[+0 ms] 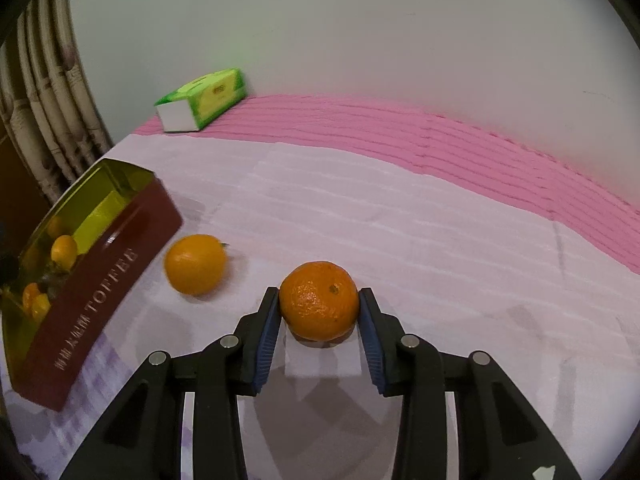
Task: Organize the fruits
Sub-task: 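Grasp the yellow orange with the left tool while the right tool holds the orange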
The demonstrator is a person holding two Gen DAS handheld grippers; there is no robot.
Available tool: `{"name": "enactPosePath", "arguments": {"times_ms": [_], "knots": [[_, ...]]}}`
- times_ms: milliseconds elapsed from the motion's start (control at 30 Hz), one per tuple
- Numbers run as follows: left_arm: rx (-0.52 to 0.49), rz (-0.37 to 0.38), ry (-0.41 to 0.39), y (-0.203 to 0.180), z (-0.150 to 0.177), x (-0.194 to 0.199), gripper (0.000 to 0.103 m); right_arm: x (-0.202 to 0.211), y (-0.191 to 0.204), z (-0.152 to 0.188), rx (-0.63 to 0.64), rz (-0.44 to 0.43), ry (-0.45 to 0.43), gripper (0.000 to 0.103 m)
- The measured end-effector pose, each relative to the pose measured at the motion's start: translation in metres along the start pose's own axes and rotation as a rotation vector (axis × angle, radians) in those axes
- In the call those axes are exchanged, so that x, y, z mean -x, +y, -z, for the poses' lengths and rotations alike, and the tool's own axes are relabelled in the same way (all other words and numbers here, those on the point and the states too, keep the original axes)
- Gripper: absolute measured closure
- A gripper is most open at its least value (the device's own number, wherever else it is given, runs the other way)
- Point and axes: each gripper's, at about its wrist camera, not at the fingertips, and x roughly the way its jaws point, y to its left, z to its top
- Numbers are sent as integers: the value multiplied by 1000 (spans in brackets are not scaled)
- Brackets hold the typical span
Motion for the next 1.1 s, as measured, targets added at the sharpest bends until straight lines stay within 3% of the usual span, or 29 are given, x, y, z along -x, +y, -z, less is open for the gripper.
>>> {"name": "enactPosePath", "arguments": {"times_ms": [400, 633, 833, 1100], "knots": [[-78, 77, 18, -61, -26, -21, 12, 32, -61, 33, -79, 135, -17, 67], [-104, 98, 52, -79, -36, -40, 14, 48, -70, 47, -103, 169, -41, 67], [-124, 120, 84, -91, -43, -57, 22, 44, -75, 53, -151, 159, -33, 67], [-126, 151, 143, -100, -50, -81, 41, 45, -81, 56, -176, 146, -34, 67]]}}
